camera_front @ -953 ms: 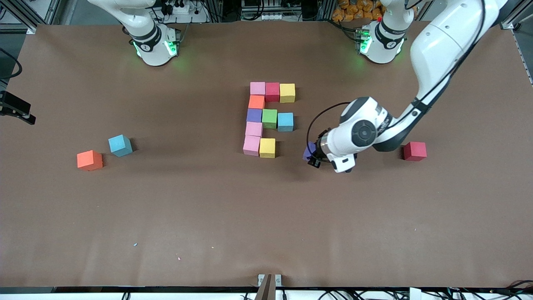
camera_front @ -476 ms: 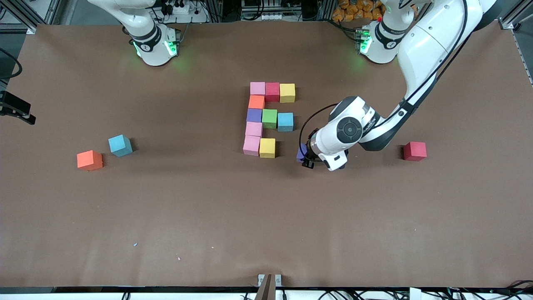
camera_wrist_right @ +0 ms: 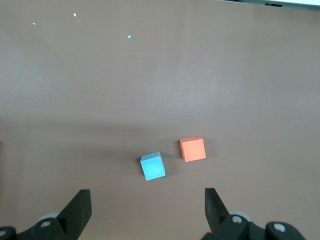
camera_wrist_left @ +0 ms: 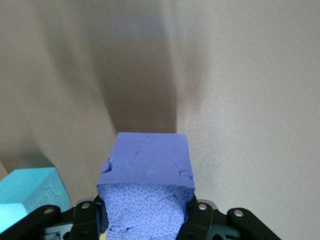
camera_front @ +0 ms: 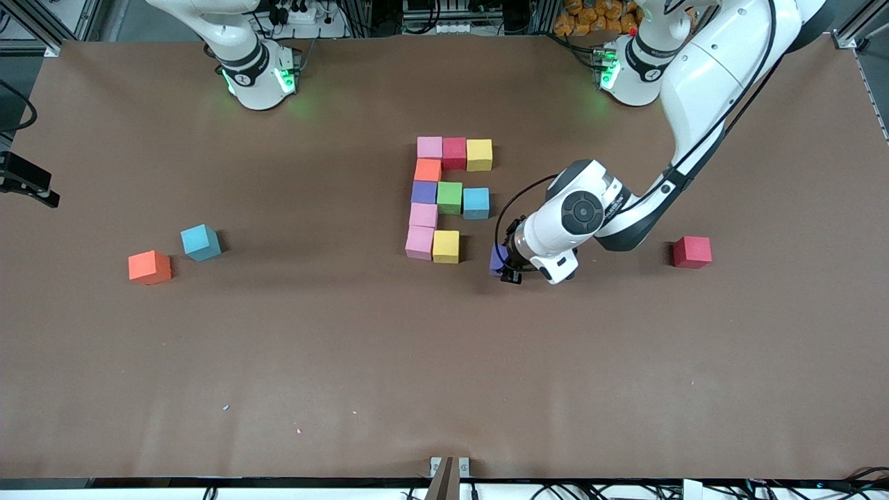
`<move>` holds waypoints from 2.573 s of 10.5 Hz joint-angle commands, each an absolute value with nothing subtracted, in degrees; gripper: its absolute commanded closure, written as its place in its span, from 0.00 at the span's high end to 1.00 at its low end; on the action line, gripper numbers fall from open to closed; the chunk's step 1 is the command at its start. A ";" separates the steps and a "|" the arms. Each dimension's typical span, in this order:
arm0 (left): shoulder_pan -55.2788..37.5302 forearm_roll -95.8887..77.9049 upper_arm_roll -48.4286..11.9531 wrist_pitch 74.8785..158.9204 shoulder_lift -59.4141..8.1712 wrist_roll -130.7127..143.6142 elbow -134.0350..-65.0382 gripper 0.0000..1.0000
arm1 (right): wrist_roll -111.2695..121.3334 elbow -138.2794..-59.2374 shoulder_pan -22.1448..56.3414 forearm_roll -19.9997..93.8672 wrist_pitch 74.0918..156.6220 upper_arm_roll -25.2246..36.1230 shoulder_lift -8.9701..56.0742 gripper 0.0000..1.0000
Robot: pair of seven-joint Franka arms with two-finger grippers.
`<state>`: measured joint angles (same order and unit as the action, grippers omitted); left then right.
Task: Arrange 11 blocks into digit 3
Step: 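Lift the purple cube and carry it toward the yellow cube, then lower the purple cube beside the yellow cube with the left gripper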
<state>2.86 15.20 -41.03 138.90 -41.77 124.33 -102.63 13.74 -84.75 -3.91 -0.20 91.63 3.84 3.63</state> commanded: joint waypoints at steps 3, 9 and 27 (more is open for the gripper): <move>-4.74 14.06 -35.78 140.10 -41.84 134.10 -101.95 0.19 | 13.36 -83.94 -4.92 0.53 90.88 3.08 3.87 1.00; -5.89 14.24 -35.60 142.82 -41.84 140.89 -102.13 0.19 | 13.80 -83.23 -5.71 0.44 91.23 3.25 3.87 1.00; -12.92 21.62 -31.02 147.22 -41.05 139.66 -105.12 0.25 | 13.71 -83.14 -5.63 0.53 91.41 3.16 3.96 1.00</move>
<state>-12.61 20.41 -31.52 146.67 -42.06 140.13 -103.04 13.74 -84.25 -4.32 -0.20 91.76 4.11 3.62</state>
